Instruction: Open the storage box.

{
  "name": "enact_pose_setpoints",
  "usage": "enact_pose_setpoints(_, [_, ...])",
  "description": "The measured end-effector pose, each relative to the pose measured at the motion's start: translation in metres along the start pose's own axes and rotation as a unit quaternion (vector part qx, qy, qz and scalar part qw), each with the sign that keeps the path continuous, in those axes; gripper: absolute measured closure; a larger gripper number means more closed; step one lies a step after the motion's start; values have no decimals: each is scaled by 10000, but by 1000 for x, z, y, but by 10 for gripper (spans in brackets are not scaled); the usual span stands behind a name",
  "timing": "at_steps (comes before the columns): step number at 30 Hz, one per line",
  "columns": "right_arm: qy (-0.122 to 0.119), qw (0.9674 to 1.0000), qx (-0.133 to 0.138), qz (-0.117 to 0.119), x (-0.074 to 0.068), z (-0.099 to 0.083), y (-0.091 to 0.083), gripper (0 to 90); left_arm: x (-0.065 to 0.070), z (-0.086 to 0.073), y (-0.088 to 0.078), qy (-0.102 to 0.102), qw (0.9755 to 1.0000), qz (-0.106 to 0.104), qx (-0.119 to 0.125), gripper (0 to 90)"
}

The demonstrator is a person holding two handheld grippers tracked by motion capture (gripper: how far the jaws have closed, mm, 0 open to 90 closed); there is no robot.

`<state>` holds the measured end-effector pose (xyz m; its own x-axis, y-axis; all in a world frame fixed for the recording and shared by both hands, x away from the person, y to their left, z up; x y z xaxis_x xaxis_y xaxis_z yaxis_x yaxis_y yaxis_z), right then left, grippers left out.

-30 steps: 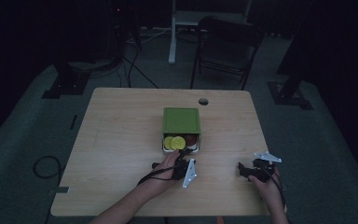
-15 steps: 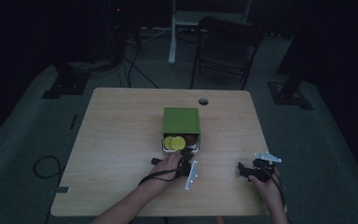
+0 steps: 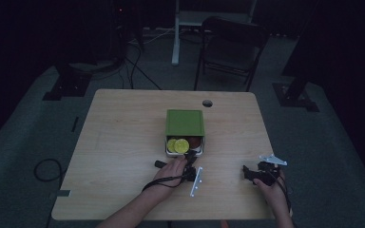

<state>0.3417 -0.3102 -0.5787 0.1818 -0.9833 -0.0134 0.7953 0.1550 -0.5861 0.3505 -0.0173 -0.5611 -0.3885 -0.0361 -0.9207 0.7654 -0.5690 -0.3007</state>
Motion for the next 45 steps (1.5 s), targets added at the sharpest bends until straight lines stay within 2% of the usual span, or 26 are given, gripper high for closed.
enact_pose_setpoints(6, [1,10000,0,0,0,0,0,106,0,1,-1,118,9999,-41,-26,719])
enact_pose_setpoints(18, [1,10000,0,0,0,0,0,106,2,6,-7,134,9998,-116,-54,723])
enact_pose_setpoints(21, [1,10000,0,-1,0,0,0,106,4,8,-11,201,9997,-143,-76,724])
enact_pose_setpoints(26, [0,10000,1,-1,0,0,0,106,5,12,-16,112,9997,-161,-119,723])
enact_pose_setpoints(30, [1,10000,1,0,0,0,0,106,7,14,-19,180,9996,-177,-112,724])
enact_pose_setpoints(45, [1,10000,1,-1,0,0,0,106,14,23,-33,152,9995,-255,-112,725])
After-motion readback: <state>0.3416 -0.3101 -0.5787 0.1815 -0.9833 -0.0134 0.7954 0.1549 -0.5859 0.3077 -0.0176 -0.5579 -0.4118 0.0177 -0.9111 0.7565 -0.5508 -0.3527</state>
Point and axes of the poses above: each handheld gripper's, and its own axes: y roughly forward along the jaws, z roughly out of its top, x roughly to its right, the point moved 4 cm from there along y, roughly forward along the jaws, and after that the axes turned 8 degrees about x, right-handed, at the moved point
